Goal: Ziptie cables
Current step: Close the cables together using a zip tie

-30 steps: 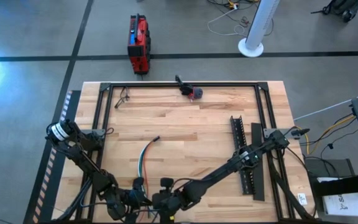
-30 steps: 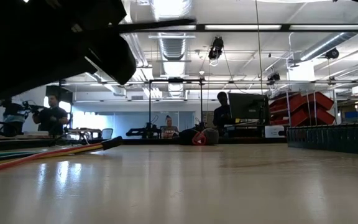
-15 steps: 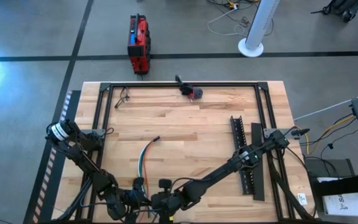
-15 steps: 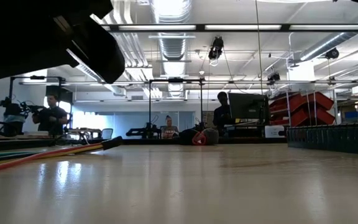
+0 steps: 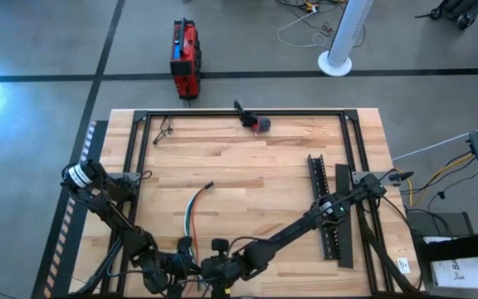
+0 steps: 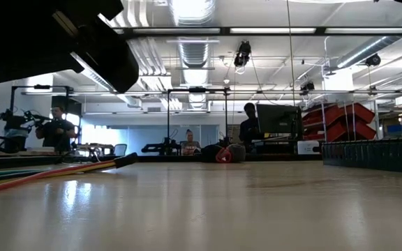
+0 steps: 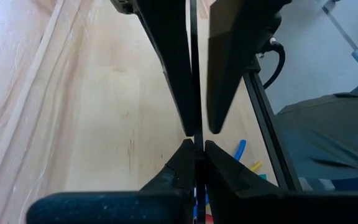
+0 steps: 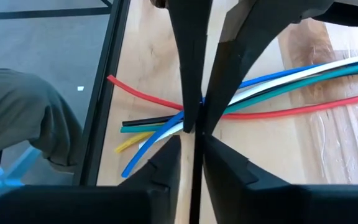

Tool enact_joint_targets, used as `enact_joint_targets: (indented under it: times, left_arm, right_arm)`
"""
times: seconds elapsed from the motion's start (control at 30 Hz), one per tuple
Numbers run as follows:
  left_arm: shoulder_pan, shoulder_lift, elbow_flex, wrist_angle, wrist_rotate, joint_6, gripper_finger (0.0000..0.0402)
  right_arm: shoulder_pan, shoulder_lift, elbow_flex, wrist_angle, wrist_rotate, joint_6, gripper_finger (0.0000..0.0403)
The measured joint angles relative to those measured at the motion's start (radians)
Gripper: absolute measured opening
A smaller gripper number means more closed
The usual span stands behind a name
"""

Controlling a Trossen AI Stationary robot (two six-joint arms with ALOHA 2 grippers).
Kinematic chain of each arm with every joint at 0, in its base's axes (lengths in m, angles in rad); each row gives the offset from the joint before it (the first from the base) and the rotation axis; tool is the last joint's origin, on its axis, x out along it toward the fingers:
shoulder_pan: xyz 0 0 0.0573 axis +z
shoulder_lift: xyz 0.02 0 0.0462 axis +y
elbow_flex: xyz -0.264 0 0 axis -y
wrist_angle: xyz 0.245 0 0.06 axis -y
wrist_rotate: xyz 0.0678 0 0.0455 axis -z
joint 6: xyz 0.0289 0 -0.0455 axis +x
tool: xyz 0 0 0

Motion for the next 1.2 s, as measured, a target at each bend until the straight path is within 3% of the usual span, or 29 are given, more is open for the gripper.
enact_joint_targets:
  times: [0.2,0.8,1.2]
  left_arm:
    - [0.000,0.000,0.000,0.001,0.001,0.000,0.0003]
    - [-0.051,0.002,0.000,-0.017,-0.007,-0.064,0.0003]
    - [-0.078,0.078,0.002,-0.018,0.013,-0.170,0.0003]
  right_arm:
    - [-0.001,0.000,0.000,-0.002,0.003,0.002,0.0005]
    - [0.006,-0.014,0.044,-0.144,-0.002,-0.028,0.0001]
    - [0.013,-0.041,0.045,-0.239,0.000,-0.035,0.0001]
